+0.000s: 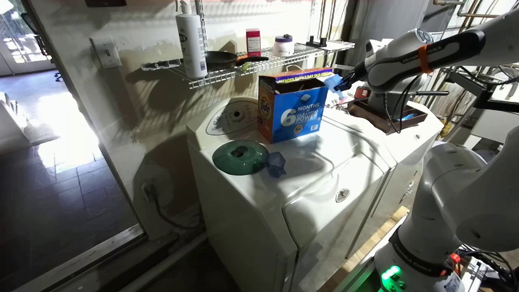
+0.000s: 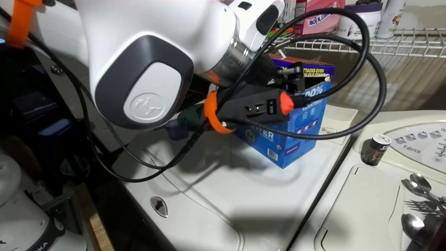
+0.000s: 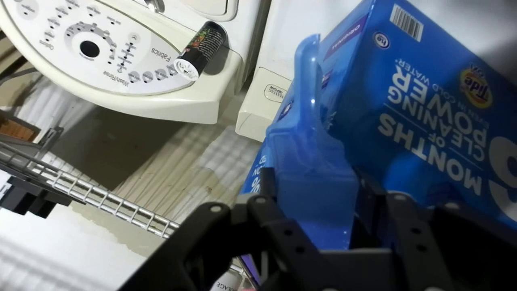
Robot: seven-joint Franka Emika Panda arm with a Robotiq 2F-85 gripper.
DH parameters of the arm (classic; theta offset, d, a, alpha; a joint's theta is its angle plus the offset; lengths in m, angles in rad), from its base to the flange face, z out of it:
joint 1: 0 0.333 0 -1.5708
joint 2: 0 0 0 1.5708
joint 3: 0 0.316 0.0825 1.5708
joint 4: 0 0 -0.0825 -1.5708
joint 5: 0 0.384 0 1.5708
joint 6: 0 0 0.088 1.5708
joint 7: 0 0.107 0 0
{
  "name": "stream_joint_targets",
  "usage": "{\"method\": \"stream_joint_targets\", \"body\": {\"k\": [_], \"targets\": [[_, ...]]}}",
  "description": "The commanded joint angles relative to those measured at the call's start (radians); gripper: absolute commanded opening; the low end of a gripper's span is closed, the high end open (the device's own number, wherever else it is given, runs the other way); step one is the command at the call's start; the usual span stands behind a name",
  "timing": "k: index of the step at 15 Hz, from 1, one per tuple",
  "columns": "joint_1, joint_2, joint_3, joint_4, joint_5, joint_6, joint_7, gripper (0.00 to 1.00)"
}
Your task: Pick up the measuring cup on the right and hang it on the box.
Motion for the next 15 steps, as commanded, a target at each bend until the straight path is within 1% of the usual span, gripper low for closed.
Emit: {"method": "stream_joint_targets", "body": {"k": [1,6,12,15], "targets": [[0.059,-0.060,-0.039,0.024,0.066,-0.049,-0.115,0.25],[0.079,-0.075,-0.067,0.050,0.111,-0.076,-0.181,0.25],[0.149,-0.136,-0.120,0.088,0.158,-0.099,-0.235,0.25],[0.183,-0.170,-0.143,0.109,0.172,-0.130,-0.251,0.25]]}}
